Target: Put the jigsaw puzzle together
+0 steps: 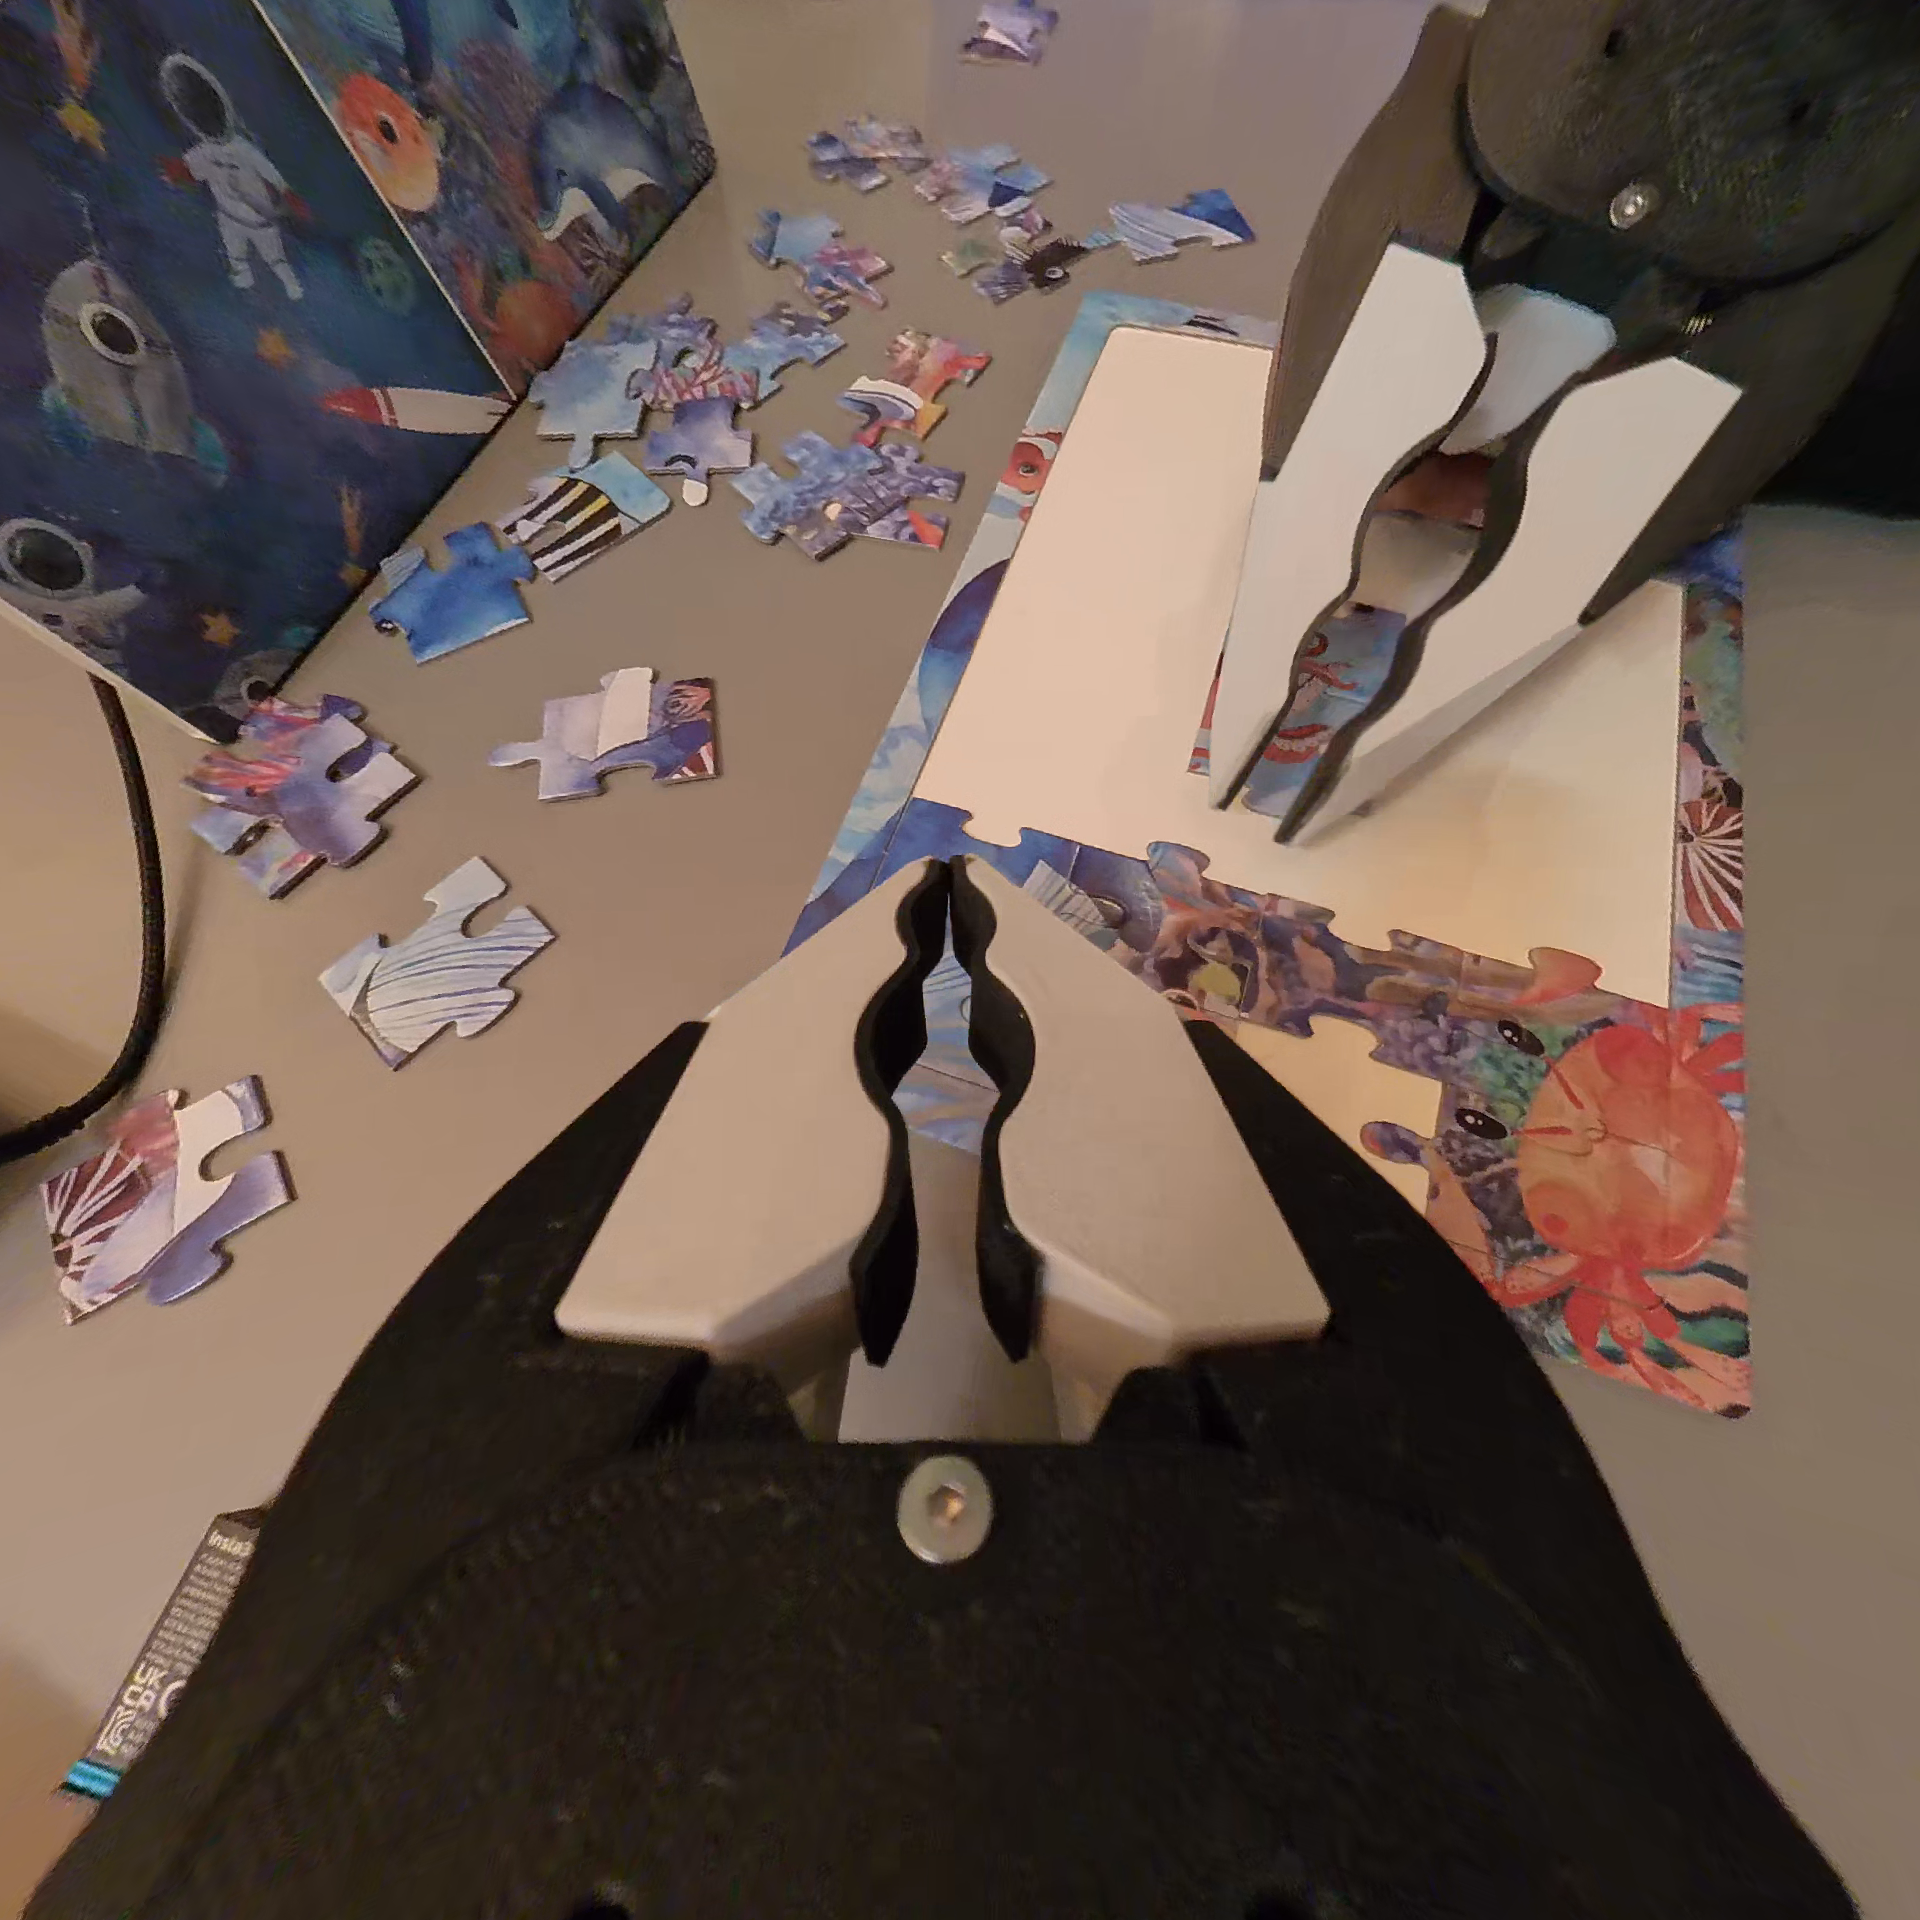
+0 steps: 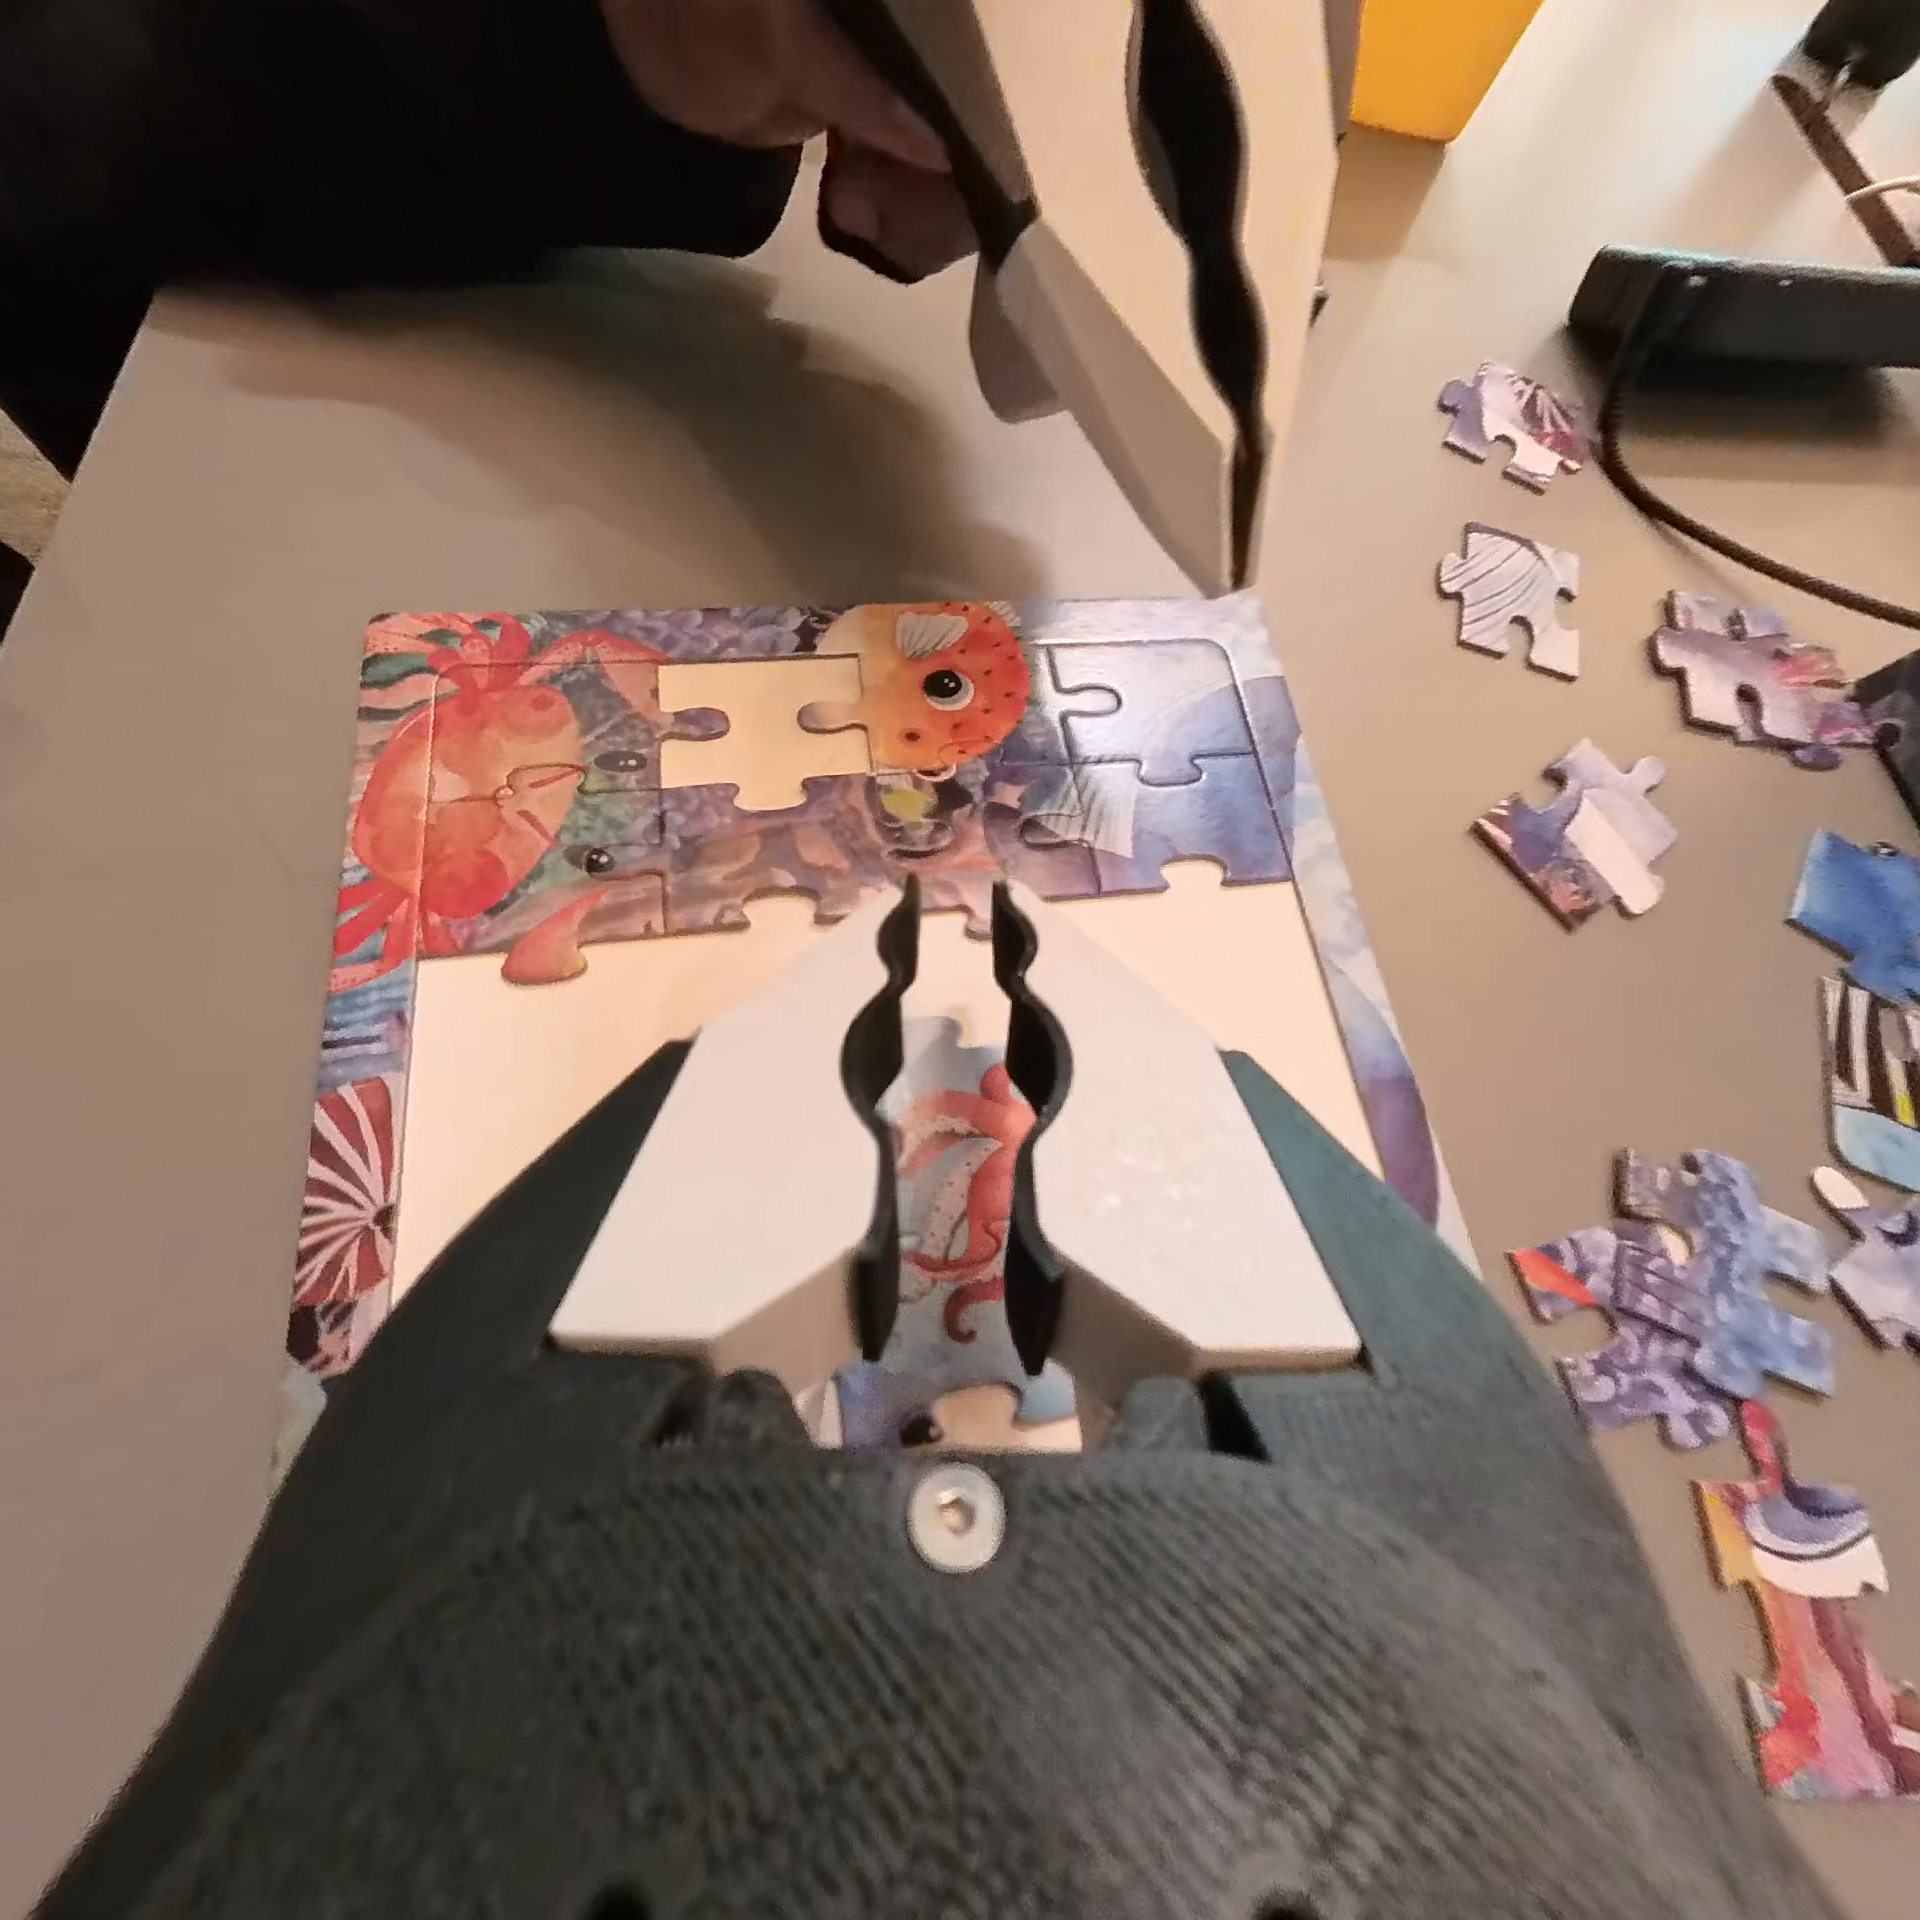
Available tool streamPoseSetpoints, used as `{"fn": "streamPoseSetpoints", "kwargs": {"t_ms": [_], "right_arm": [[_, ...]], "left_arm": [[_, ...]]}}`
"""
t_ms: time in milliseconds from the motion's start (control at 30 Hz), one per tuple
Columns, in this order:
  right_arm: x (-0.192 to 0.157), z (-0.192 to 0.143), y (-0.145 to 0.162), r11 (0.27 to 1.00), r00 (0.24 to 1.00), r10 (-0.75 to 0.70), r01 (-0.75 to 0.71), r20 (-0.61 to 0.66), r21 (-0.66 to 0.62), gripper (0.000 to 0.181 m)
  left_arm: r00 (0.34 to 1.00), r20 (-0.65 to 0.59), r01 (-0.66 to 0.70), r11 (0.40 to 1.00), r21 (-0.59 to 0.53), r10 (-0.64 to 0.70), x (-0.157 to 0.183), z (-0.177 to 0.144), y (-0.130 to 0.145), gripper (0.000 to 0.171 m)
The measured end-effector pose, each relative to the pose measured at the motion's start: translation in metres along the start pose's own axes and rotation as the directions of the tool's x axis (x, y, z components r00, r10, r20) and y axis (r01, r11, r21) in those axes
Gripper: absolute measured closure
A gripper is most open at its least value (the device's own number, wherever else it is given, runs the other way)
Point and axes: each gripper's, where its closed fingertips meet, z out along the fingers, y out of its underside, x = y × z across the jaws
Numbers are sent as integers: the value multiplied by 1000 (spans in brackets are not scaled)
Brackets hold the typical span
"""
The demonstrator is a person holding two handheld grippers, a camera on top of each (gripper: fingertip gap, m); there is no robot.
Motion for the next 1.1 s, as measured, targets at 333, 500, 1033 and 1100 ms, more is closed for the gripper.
{"fn": "streamPoseSetpoints", "kwargs": {"t_ms": [333,500,1033,1100], "right_arm": [[-25,1,-4,1000,989,16,-18,144,12,142],[-29,6,2,999,989,-2,7,147,-34,140],[-40,6,10,995,980,29,-9,199,-99,139],[-41,7,10,995,978,33,-12,206,-99,139]], "left_arm": [[1000,20,-4,1000,-11,4,-3,2,3,171],[1000,14,-6,1000,-22,6,-1,4,4,171],[959,-282,-92,977,-191,35,46,4,39,171],[950,-312,-90,982,-165,35,51,3,35,171]]}}
